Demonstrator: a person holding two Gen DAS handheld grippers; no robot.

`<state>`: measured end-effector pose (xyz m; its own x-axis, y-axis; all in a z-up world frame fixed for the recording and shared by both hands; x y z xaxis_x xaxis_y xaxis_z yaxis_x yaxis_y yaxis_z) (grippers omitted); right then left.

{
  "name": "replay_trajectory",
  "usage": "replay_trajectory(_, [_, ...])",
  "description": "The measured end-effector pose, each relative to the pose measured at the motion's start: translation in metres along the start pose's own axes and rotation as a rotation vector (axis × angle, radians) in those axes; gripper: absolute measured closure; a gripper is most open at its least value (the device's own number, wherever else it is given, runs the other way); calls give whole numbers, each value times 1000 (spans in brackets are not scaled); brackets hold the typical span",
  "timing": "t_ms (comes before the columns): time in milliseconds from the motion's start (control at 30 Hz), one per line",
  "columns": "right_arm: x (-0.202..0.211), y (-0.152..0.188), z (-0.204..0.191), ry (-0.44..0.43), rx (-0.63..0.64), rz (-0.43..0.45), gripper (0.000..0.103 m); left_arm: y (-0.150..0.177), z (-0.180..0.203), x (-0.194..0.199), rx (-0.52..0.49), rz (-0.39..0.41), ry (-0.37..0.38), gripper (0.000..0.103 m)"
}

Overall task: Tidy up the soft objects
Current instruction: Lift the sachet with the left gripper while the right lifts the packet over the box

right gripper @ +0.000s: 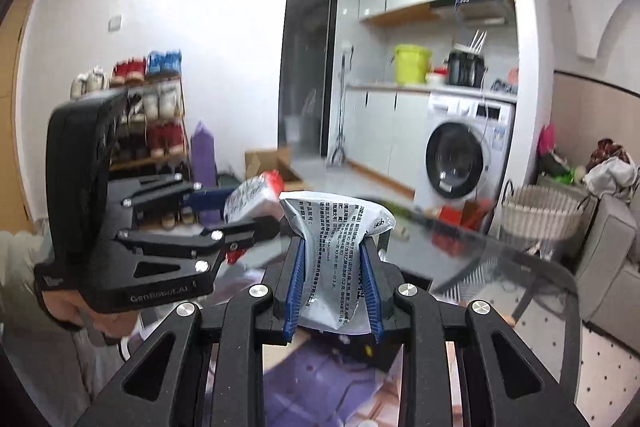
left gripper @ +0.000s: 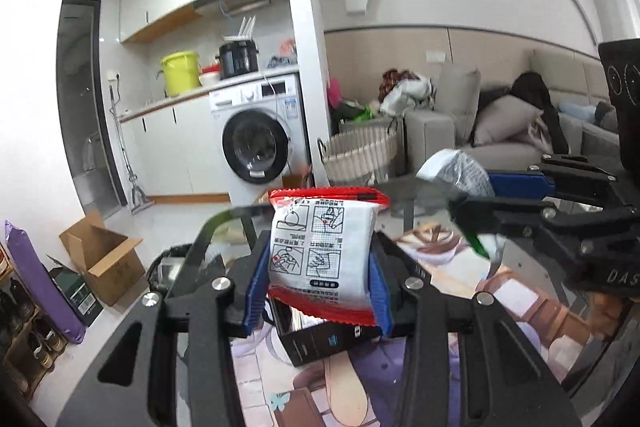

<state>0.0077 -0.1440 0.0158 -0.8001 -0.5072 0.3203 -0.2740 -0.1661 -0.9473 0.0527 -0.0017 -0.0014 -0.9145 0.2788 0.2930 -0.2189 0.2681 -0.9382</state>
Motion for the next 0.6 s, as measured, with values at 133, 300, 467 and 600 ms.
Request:
replay_trajectory(133, [16,-10,2,32,-9,87,76,-1,-3,5,-12,18,-18,61])
replay_trajectory(300, [25,-14,7,63,-36,98,76,-1,-5,4,-4,17,-21,61])
replay_trajectory(467, [24,-12,13,67,-68,94,76,-2,-4,4,9,14,-24,61])
replay_trajectory(600, [25,-11,12,55,-49,102,76,-4,4,2,6,11,-26,61])
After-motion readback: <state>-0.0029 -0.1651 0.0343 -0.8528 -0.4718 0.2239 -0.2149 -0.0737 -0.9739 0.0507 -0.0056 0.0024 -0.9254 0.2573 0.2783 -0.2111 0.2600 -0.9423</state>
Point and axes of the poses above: each gripper's, at about its wrist camera, not at the fingertips, and x roughly against the way its jaws point, z to its right, y to its underside, the point moved 5 cm from there along -x, roughly the way its jaws point, and after that the axes turned 5 degrees about -x, right-handed, at the moved point
